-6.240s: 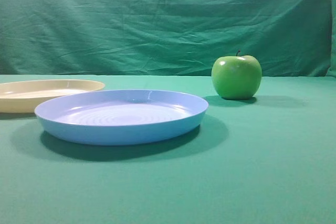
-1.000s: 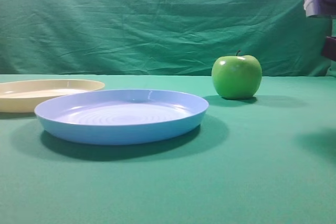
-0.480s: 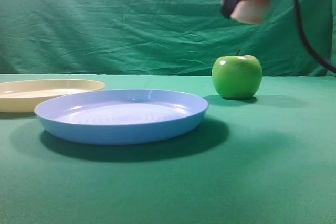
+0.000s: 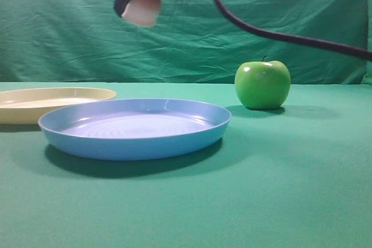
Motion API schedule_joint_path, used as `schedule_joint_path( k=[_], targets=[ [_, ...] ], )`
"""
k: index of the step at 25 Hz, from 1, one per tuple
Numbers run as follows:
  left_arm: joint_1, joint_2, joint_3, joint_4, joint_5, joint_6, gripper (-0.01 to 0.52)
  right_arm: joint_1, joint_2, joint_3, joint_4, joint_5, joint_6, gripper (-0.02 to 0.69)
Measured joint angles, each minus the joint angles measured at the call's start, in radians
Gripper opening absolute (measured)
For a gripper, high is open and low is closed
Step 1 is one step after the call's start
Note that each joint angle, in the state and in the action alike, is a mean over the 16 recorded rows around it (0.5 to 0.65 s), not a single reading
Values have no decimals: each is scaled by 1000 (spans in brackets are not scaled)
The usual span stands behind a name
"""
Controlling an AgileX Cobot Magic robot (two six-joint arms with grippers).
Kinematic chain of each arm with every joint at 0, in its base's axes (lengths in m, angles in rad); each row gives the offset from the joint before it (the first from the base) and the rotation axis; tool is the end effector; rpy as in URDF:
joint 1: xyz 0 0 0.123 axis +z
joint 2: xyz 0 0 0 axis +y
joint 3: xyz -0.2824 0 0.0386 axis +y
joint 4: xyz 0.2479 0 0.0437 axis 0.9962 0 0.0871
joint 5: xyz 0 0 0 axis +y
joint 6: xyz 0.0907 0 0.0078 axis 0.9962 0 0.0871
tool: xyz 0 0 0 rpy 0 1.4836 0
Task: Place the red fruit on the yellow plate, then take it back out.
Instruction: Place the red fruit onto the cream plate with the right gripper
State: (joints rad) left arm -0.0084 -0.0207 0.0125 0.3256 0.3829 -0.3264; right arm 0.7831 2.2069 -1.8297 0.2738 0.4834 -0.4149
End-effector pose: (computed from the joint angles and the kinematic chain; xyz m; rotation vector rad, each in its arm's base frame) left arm 0.0516 0.0105 0.1773 -0.0972 1.8363 0.0883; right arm 0.3540 0.3685 0.2144 -1.1429 2.0710 0.4488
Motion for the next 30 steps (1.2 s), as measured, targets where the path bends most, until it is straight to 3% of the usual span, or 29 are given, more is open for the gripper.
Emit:
schedule_joint_path(
  k=[6,17,20,24,30],
  targets=[
    [0,0,0,0,0,0,0,21,110,-56,92,-78,-111,239],
    [0,0,0,0,0,0,0,21,139,-65,146,-88,-217,541],
    [0,0,0,0,0,0,0,11,101,-66,145,-50,-222,595],
    [0,0,0,0,0,0,0,-14,23,-66,142,32,-220,547],
    [0,0,0,0,0,0,0,-77,-138,-67,132,201,-176,313]
  ],
)
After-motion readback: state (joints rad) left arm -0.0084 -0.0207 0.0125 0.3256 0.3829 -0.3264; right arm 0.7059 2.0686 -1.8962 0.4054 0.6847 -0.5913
